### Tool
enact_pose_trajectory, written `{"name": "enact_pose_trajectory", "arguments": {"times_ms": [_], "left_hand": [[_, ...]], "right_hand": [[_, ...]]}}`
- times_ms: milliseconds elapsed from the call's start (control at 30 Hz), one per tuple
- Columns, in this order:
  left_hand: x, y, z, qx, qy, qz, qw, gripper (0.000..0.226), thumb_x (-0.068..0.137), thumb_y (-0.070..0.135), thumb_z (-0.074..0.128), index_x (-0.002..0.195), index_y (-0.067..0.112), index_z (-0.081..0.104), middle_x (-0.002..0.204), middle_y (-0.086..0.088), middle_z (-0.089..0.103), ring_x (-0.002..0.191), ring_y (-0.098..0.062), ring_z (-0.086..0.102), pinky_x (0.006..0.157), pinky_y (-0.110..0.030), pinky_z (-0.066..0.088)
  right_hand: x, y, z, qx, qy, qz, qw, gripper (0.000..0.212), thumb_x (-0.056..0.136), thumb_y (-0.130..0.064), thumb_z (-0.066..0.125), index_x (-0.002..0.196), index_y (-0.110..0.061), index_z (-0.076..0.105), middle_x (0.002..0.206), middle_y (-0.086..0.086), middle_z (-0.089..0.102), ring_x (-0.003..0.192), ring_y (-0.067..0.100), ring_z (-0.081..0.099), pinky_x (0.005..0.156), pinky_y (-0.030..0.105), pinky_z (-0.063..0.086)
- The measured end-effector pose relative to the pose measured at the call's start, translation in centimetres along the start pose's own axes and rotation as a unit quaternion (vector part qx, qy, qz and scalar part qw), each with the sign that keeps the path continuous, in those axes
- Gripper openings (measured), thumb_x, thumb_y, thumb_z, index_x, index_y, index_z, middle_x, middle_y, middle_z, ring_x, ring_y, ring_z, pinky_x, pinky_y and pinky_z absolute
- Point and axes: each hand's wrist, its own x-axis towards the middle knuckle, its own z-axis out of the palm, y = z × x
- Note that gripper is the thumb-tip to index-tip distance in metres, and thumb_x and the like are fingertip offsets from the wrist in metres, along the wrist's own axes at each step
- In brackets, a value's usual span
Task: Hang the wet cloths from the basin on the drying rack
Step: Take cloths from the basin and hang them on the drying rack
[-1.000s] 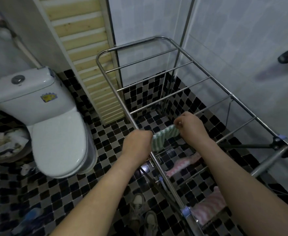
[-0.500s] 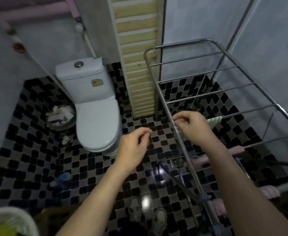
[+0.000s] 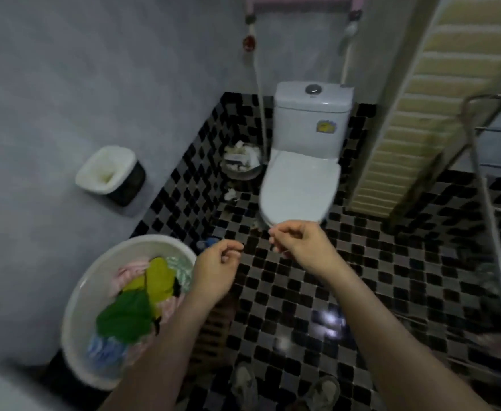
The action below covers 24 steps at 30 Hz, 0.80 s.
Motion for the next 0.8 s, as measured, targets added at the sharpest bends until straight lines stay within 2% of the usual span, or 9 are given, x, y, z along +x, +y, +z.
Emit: {"name": "enact_pose_trajectory", "arguments": {"times_ms": [133,267,333,433,500,567,633,700,800], "left_hand": [[-0.9,-7.4,-5.8,0.0,0.064,-0.077,0.995,0.022,0.092,0.009,0.051,0.097,0.026,0.065,0.101,0.002,0.067,0.091,-0.016,0.06,0.075,-0.028,0.048],[-1.6,-13.9,-9.5,0.039,0.07,-0.153,0.985,0.026,0.092,0.012,0.052,0.114,0.017,0.065,0.116,-0.004,0.065,0.104,-0.024,0.06,0.083,-0.03,0.047],[-1.7,-17.1,-10.9,0.049,0.075,-0.177,0.98,0.029,0.091,0.012,0.051,0.116,0.016,0.065,0.121,-0.006,0.065,0.108,-0.027,0.06,0.087,-0.033,0.048],[-1.5,-21.2,-11.3,0.065,0.031,-0.197,0.978,0.029,0.093,0.013,0.048,0.115,0.015,0.066,0.117,-0.009,0.067,0.104,-0.03,0.061,0.086,-0.035,0.049],[-1.4,-22.7,-10.4,0.067,-0.018,-0.192,0.979,0.03,0.094,0.011,0.048,0.119,0.007,0.063,0.125,-0.013,0.062,0.112,-0.031,0.057,0.09,-0.034,0.045],[-1.2,-24.1,-9.2,0.044,-0.055,-0.192,0.979,0.031,0.094,0.01,0.05,0.122,0.005,0.062,0.128,-0.013,0.061,0.117,-0.03,0.055,0.092,-0.03,0.043],[-1.1,-25.1,-7.9,0.026,-0.087,-0.195,0.977,0.03,0.092,0.011,0.053,0.119,0.005,0.062,0.122,-0.015,0.064,0.11,-0.029,0.058,0.09,-0.032,0.046],[-1.0,-26.1,-6.9,0.014,-0.129,-0.199,0.971,0.032,0.087,0.016,0.062,0.119,0.011,0.063,0.116,-0.011,0.067,0.106,-0.025,0.061,0.089,-0.034,0.05],[-1.1,-27.0,-6.0,0.066,-0.159,-0.188,0.967,0.031,0.075,0.029,0.07,0.104,0.02,0.068,0.103,-0.004,0.072,0.097,-0.023,0.067,0.083,-0.036,0.054]], "right_hand": [[2.5,1.1,9.4,-0.081,-0.1,0.033,0.991,0.015,0.098,-0.019,0.053,0.095,-0.026,0.065,0.097,0.008,0.071,0.087,0.024,0.068,0.084,0.041,0.055],[4.6,3.0,16.4,-0.177,-0.173,0.038,0.968,0.021,0.098,-0.025,0.049,0.116,-0.023,0.061,0.095,0.007,0.071,0.083,0.032,0.066,0.074,0.039,0.054],[5.7,4.2,19.9,-0.219,-0.202,0.041,0.954,0.027,0.096,-0.019,0.05,0.121,-0.018,0.061,0.104,0.008,0.069,0.089,0.03,0.065,0.077,0.037,0.051],[6.7,6.0,23.7,-0.287,-0.244,0.056,0.925,0.037,0.092,-0.012,0.051,0.128,-0.013,0.058,0.118,0.011,0.064,0.107,0.029,0.061,0.088,0.033,0.048],[6.8,7.3,25.3,-0.347,-0.265,0.059,0.898,0.042,0.093,-0.012,0.05,0.135,-0.013,0.053,0.127,0.012,0.061,0.116,0.031,0.058,0.092,0.028,0.045],[7.2,9.0,27.0,-0.427,-0.294,0.027,0.855,0.037,0.094,-0.015,0.048,0.131,-0.016,0.051,0.126,0.012,0.062,0.111,0.03,0.06,0.09,0.031,0.048],[7.4,10.3,28.4,-0.504,-0.309,-0.002,0.807,0.03,0.094,-0.018,0.05,0.124,-0.02,0.051,0.117,0.011,0.067,0.102,0.028,0.065,0.082,0.031,0.05],[7.6,10.5,29.3,-0.56,-0.306,-0.026,0.77,0.028,0.094,-0.017,0.051,0.122,-0.015,0.055,0.114,0.012,0.068,0.103,0.028,0.065,0.084,0.033,0.05],[7.5,10.1,29.7,-0.606,-0.271,-0.031,0.747,0.024,0.094,-0.006,0.047,0.113,-0.004,0.06,0.114,0.016,0.067,0.106,0.032,0.064,0.088,0.038,0.05]]}}
